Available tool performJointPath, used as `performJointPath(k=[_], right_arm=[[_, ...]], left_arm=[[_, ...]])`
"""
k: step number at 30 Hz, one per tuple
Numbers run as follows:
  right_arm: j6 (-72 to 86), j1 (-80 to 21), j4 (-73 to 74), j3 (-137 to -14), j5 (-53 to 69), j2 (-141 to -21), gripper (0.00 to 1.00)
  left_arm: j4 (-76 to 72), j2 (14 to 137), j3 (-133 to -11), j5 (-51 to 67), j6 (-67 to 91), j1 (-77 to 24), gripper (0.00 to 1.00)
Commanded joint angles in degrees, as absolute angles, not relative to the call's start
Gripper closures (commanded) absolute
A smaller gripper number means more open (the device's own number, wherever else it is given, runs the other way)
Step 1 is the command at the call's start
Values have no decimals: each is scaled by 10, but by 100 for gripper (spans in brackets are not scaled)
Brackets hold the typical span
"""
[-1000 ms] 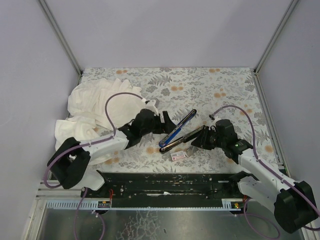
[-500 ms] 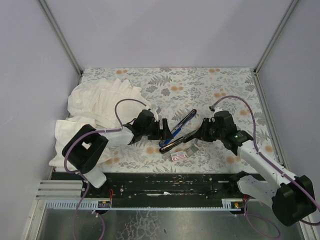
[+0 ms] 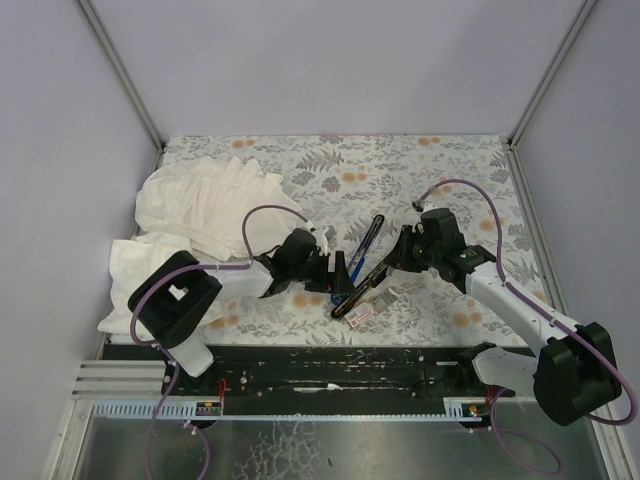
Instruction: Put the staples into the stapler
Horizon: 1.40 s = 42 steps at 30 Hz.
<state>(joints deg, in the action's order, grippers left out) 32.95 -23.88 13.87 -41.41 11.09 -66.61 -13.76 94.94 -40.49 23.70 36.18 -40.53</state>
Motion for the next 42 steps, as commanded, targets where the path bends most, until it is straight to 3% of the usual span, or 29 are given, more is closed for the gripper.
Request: performJointPath(k=[1,15,21,27,35,42], right_arm=[[320,-235,123,-439,92,-664,78],[312,-235,135,-423,69,-664,78],[325,-236,133,-416,74,-668,78],[342,-264,131,-423,57,-681,78],[392,-360,136,-437,-25,-721,78],[422,-392,134,-431,-66,-738,78]], left_arm=[[-162,964,-411,259,370,-431,21],[-188,1028,-477,266,402,-524,21],[-182,992,-469,226,396,-525,20],[-103,884,-465,196,361,-461,19],[121,789,-581,182,234,-315,16],[157,755,-608,124,181,-237,15]])
